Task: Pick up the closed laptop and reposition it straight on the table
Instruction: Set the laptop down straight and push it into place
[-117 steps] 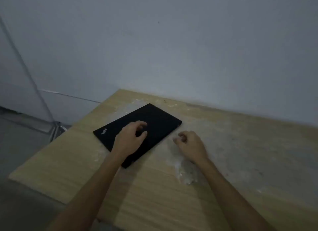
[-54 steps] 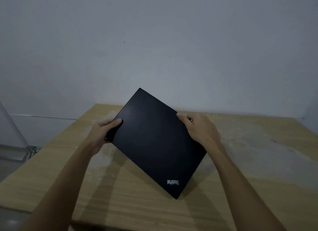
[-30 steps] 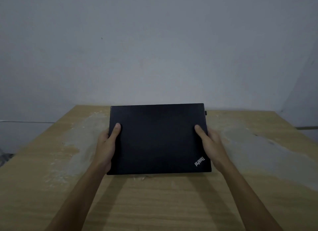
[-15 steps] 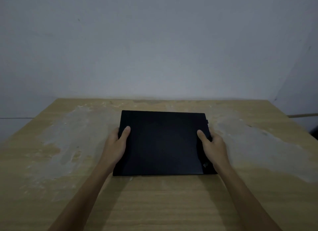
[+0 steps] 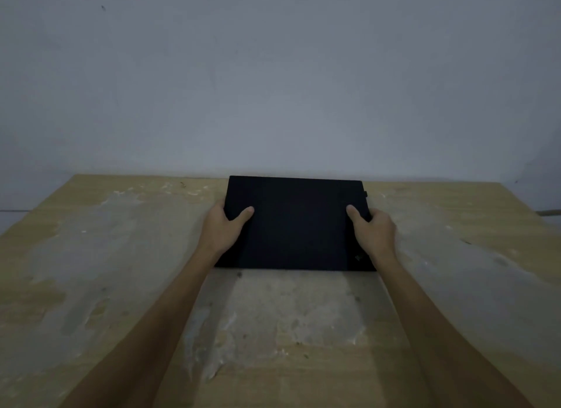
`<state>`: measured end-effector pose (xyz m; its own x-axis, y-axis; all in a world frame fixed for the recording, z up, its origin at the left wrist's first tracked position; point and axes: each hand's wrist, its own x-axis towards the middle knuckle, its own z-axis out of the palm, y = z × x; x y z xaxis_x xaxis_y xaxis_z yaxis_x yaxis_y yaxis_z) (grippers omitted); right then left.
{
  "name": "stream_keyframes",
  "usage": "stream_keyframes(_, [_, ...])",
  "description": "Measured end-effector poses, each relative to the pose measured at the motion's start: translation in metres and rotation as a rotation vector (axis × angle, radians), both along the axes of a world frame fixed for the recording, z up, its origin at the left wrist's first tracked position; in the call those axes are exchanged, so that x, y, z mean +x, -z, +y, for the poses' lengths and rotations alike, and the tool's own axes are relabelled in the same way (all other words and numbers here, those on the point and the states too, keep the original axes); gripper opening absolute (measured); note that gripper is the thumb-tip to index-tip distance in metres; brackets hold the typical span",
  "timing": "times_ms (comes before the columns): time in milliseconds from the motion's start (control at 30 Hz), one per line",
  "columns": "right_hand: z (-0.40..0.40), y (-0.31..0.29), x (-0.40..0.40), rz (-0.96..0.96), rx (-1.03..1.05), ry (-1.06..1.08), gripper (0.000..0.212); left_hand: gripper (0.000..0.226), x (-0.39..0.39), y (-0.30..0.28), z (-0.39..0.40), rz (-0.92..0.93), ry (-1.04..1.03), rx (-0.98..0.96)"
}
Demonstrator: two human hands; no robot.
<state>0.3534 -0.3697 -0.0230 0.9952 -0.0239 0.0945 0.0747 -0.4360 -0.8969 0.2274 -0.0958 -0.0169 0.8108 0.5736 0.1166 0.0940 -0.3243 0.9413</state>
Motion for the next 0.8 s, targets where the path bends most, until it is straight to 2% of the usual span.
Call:
stream_keyframes(267, [0.013,0.003,0.037,0.025,-0.014,0.039,0.032,0.051,0.034,0.009,0.017,0.045,0.022,-0.003])
stream_keyframes(400, [0.013,0.005,0.044,0.042,0.025,0.061,0.032,0.058,0.042,0.012,0.019,0.172,-0.037,0.08])
stream_keyframes(600, [0.012,0.002,0.044,0.078,-0.035,0.009,0.024,0.05,0.039,0.013,0.023,0.212,0.019,0.112])
stream_keyframes(700, [0.002,-0.004,0.034,0.077,-0.053,-0.086,0.036,0.056,0.024,0.011,0.015,0.22,0.027,0.22])
stream_keyframes(800, [-0.011,0.004,0.01,0.016,-0.193,-0.241,0.067,0.074,-0.008,0.014,-0.001,0.234,0.087,0.353])
